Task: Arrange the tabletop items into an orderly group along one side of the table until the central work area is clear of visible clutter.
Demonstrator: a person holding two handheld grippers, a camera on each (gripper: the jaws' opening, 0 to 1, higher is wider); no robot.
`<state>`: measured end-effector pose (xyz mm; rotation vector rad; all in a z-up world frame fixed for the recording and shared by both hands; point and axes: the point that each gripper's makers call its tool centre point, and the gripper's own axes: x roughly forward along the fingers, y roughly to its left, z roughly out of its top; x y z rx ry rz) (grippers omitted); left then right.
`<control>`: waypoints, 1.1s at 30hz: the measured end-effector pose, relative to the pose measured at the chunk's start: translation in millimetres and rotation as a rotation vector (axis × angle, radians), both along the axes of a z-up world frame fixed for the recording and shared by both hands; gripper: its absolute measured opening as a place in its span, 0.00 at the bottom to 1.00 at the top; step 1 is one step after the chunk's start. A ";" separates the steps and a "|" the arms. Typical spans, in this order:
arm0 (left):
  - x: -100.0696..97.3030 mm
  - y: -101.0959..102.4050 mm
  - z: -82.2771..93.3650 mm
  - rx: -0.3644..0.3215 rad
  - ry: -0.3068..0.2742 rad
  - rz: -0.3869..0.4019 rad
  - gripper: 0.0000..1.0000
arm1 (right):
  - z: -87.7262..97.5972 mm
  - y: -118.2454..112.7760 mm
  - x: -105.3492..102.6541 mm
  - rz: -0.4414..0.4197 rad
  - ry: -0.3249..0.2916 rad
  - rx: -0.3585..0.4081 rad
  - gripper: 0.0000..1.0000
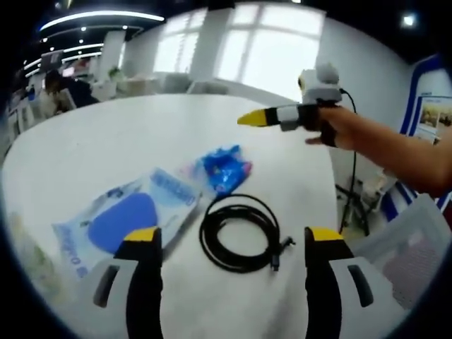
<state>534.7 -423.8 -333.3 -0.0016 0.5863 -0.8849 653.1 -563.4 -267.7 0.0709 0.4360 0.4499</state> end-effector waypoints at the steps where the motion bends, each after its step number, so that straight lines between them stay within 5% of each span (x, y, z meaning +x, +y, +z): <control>1: -0.2 1.0 0.4 0.002 -0.001 0.001 0.80 | 5.7 8.0 0.1 0.016 -0.017 0.009 0.56; 3: -0.2 3.3 1.0 0.002 -0.003 0.004 0.80 | 16.1 27.4 -2.1 0.064 -0.045 0.020 0.68; 8: -1.2 11.1 5.7 0.007 -0.011 0.012 0.80 | 25.0 65.5 -10.9 0.184 -0.090 -0.031 0.78; 15: -3.0 27.1 14.5 0.017 -0.029 0.028 0.80 | 5.7 98.3 -18.7 0.274 -0.040 -0.110 0.77; 18: -3.3 39.0 14.9 0.029 -0.031 0.046 0.80 | -6.8 108.4 -21.5 0.305 -0.003 -0.133 0.67; 26: -2.1 60.9 14.9 0.038 -0.027 0.091 0.78 | -40.4 116.5 -25.7 0.329 0.093 -0.194 0.19; 30: 0.4 67.3 10.7 0.046 -0.019 0.109 0.77 | -57.8 118.5 -23.8 0.311 0.149 -0.201 0.27; 33: 2.4 71.2 8.1 0.050 -0.013 0.122 0.76 | -68.6 118.6 -23.7 0.317 0.164 -0.251 0.21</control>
